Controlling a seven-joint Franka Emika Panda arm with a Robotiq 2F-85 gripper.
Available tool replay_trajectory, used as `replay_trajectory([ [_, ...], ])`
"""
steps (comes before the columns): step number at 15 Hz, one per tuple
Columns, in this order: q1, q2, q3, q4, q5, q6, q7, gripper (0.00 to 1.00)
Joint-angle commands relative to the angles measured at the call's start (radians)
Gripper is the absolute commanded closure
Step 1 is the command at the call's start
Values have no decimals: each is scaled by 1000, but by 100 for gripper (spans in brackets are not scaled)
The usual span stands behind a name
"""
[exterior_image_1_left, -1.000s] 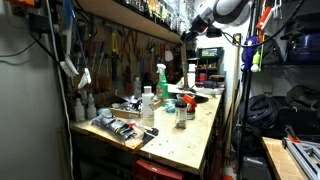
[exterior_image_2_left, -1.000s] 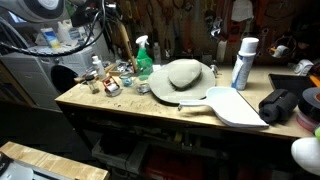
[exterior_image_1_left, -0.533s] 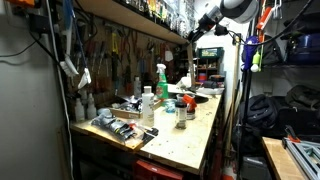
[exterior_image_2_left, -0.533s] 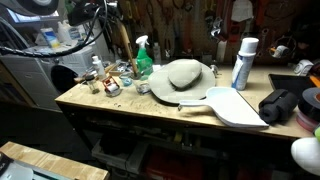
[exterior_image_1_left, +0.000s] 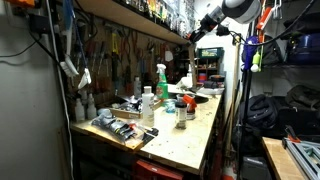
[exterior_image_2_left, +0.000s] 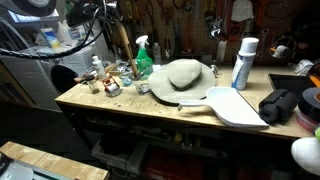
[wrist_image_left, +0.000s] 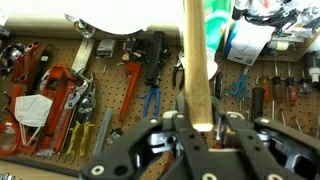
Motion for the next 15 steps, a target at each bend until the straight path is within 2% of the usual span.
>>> replay_trajectory([
  [1, -38, -21, 10, -18, 41, -15, -54, 94],
  [5, -80, -80, -20, -47, 37, -58, -115, 94],
  [7, -61, -137, -67, -75, 59, -89, -182, 94],
  [10, 4, -273, -176, -126, 94, -188, -359, 94],
  [12, 7, -353, -219, -149, 105, -264, -449, 94],
  [13, -13, -376, -218, -162, 106, -281, -465, 94],
  [14, -29, -256, -184, -114, 100, -236, -404, 94],
  [15, -31, -276, -194, -125, 101, -245, -414, 74],
])
